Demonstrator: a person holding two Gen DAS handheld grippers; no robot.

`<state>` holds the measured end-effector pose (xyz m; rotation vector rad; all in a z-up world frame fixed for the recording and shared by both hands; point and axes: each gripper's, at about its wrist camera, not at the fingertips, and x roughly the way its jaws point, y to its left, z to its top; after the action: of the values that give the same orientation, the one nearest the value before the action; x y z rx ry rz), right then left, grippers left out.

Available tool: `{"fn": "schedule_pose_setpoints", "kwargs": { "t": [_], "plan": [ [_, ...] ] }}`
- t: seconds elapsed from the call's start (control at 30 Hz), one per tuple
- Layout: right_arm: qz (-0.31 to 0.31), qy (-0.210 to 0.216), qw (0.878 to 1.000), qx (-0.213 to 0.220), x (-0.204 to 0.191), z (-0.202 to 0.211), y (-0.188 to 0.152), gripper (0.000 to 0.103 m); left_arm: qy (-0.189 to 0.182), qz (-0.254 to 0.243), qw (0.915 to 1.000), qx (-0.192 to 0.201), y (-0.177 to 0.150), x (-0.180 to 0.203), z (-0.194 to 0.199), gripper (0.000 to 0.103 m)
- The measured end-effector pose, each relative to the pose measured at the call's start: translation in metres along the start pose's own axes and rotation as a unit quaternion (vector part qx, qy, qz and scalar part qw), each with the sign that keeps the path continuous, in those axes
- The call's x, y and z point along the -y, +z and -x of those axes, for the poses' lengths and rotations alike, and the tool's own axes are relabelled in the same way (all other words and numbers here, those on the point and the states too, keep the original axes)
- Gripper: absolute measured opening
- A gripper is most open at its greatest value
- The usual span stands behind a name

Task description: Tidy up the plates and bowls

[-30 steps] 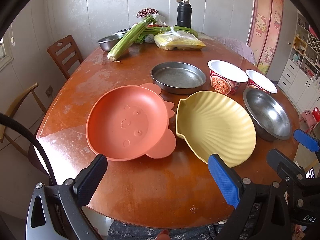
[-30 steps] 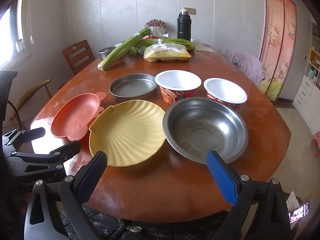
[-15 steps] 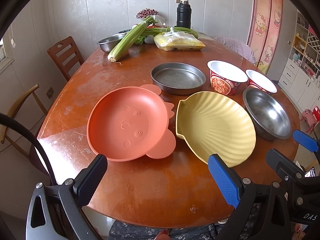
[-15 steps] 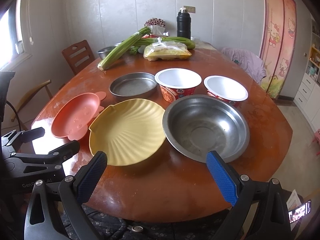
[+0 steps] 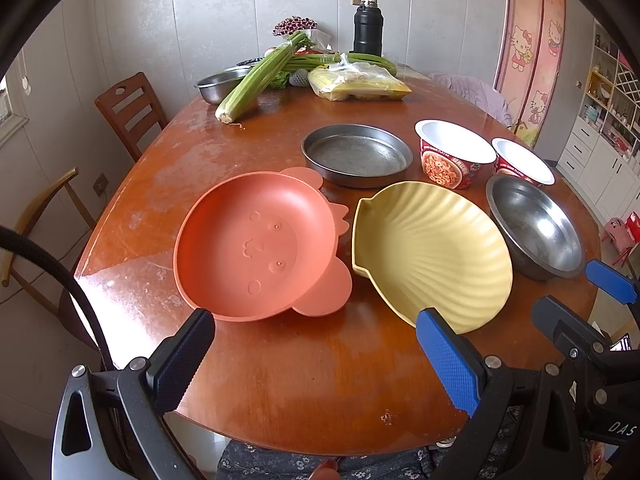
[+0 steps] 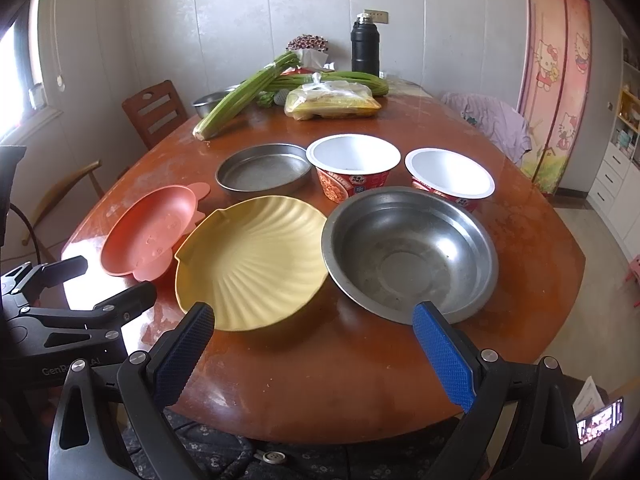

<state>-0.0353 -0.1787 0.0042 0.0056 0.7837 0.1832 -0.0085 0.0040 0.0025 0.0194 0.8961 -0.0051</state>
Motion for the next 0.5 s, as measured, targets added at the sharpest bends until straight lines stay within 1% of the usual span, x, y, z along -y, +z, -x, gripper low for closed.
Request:
{"fn": "schedule_pose_setpoints", "kwargs": {
  "t": [0.5],
  "plan": [
    [0.003,0.003,1.000,-0.001,-0.0017,-0.0001,0.0005,0.100,0.001,0.001,1.0000,0.000,-0.0007,0.0009,0.0009,0.101]
  ]
}}
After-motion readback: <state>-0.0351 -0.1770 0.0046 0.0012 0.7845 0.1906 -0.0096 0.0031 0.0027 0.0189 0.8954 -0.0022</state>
